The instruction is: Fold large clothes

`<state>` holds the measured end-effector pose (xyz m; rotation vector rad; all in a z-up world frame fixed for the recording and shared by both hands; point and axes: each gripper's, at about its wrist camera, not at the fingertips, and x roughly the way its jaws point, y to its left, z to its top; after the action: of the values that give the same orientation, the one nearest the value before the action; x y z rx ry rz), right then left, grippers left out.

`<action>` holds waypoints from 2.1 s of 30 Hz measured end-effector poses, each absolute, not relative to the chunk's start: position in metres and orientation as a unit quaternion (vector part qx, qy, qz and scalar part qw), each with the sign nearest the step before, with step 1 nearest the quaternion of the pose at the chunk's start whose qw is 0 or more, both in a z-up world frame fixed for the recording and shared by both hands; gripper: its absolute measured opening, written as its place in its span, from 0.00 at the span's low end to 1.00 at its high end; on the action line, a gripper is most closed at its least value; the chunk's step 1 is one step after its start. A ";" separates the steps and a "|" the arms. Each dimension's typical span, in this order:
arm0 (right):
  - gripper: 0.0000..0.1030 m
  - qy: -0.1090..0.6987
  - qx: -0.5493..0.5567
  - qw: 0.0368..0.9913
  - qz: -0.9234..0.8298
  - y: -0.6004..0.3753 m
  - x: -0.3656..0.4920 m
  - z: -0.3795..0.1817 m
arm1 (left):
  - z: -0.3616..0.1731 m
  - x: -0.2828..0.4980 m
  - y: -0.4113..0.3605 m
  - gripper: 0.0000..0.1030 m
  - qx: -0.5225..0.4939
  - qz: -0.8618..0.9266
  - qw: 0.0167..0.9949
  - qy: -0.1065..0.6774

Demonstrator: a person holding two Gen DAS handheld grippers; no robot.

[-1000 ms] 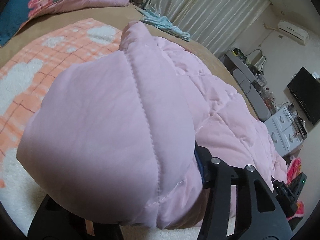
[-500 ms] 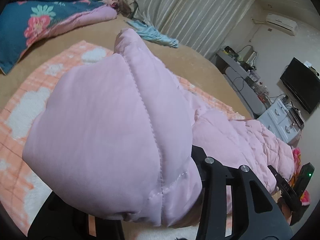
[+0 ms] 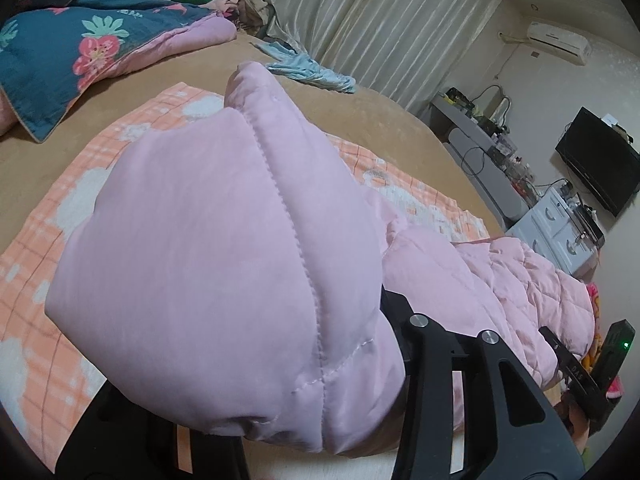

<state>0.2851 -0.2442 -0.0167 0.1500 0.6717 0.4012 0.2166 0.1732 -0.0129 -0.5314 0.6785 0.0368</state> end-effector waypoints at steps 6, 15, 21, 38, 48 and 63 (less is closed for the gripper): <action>0.30 0.331 0.070 0.921 0.193 -0.242 0.264 -0.014 | -0.013 0.199 0.174 0.34 -0.257 0.019 0.907 0.333; 0.30 0.337 0.070 0.920 0.190 -0.242 0.237 -0.015 | -0.018 0.174 0.173 0.34 -0.255 0.018 0.906 0.338; 0.30 0.340 0.073 0.919 0.187 -0.242 0.221 -0.018 | -0.022 0.158 0.173 0.34 -0.255 0.018 0.903 0.344; 0.32 0.356 0.087 0.912 0.185 -0.257 0.185 -0.036 | -0.038 0.125 0.173 0.37 -0.243 0.012 0.903 0.355; 0.41 0.391 0.141 0.892 0.179 -0.273 0.189 -0.075 | -0.069 0.111 0.172 0.47 -0.247 0.017 0.899 0.360; 0.77 0.423 0.197 0.870 0.157 -0.290 0.190 -0.099 | -0.079 0.098 0.166 0.58 -0.248 0.038 0.897 0.363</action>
<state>0.1903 -0.2903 -0.0988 0.4119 0.8857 0.3286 0.0982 0.1657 -0.0787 -0.5147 0.7510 0.0790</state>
